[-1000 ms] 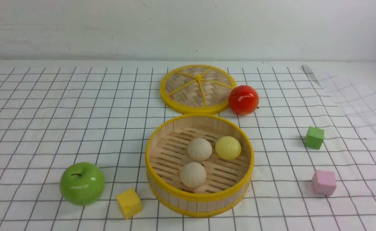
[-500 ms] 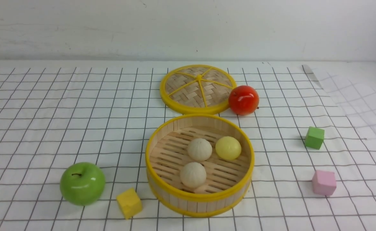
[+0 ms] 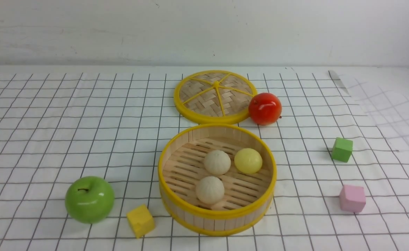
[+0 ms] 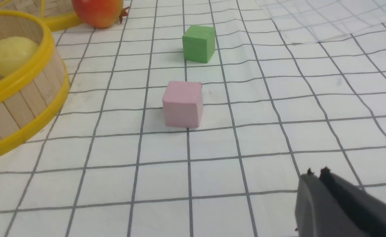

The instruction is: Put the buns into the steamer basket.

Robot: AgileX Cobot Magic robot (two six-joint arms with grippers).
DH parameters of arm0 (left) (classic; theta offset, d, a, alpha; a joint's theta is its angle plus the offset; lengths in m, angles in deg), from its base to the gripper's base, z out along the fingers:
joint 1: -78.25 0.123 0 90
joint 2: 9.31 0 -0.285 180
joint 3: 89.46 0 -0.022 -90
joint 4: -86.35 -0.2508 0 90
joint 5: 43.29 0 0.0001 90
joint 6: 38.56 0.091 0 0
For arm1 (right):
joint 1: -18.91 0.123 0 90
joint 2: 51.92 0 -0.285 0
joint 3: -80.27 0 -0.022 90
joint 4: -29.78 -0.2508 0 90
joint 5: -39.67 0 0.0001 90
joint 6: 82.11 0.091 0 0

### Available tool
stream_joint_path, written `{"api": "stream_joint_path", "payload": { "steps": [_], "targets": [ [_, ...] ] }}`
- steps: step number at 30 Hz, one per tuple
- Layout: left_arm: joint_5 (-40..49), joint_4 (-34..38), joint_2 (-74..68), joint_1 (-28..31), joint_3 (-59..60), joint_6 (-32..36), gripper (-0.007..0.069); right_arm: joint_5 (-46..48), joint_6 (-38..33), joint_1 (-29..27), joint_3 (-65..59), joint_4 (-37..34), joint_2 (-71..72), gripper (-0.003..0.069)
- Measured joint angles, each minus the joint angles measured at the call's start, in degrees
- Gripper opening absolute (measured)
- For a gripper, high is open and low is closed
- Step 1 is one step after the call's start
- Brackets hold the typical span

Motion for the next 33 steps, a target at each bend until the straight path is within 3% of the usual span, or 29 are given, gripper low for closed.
{"api": "stream_joint_path", "payload": {
  "steps": [33],
  "targets": [
    [0.0, 0.0, 0.0, 0.0, 0.0, 0.0, 0.0238, -0.2, 0.05, 0.0, -0.05, -0.06, 0.0, 0.0032]
  ]
}}
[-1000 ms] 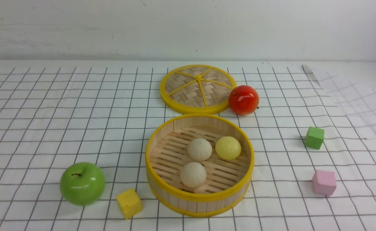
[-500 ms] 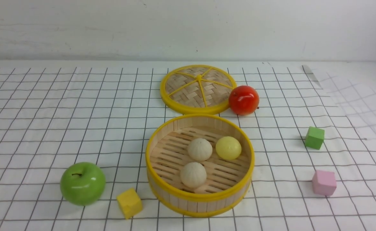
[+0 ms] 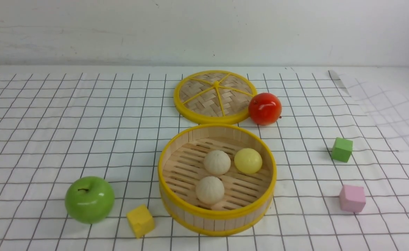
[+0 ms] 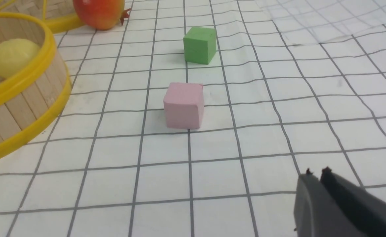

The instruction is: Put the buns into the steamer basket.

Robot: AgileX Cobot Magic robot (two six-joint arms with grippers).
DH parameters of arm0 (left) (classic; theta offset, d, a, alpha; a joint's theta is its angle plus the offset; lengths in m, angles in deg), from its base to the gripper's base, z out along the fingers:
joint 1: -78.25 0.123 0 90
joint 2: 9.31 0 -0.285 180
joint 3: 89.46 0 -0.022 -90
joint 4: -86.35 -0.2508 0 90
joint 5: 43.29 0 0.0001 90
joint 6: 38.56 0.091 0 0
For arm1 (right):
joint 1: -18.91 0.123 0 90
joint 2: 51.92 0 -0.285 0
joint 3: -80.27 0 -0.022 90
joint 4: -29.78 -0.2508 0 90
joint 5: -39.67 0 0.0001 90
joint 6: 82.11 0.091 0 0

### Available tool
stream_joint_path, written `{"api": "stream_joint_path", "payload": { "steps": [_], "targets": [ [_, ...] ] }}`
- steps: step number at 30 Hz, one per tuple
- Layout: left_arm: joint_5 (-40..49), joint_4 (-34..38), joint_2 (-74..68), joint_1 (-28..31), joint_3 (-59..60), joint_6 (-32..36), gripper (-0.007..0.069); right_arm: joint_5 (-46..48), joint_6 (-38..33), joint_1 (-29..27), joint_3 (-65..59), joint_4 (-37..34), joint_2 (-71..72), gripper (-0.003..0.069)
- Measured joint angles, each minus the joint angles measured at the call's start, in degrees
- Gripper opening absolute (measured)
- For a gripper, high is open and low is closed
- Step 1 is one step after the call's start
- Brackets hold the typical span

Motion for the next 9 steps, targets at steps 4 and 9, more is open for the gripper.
{"api": "stream_joint_path", "payload": {
  "steps": [4, 9],
  "targets": [
    [0.0, 0.0, 0.0, 0.0, 0.0, 0.0, 0.0238, 0.0, 0.0, 0.0, 0.0, 0.0, 0.0, 0.0032],
    [0.0, 0.0, 0.0, 0.0, 0.0, 0.0, 0.0238, -0.05, 0.0, 0.0, 0.0, 0.0, 0.0, 0.0036]
  ]
}}
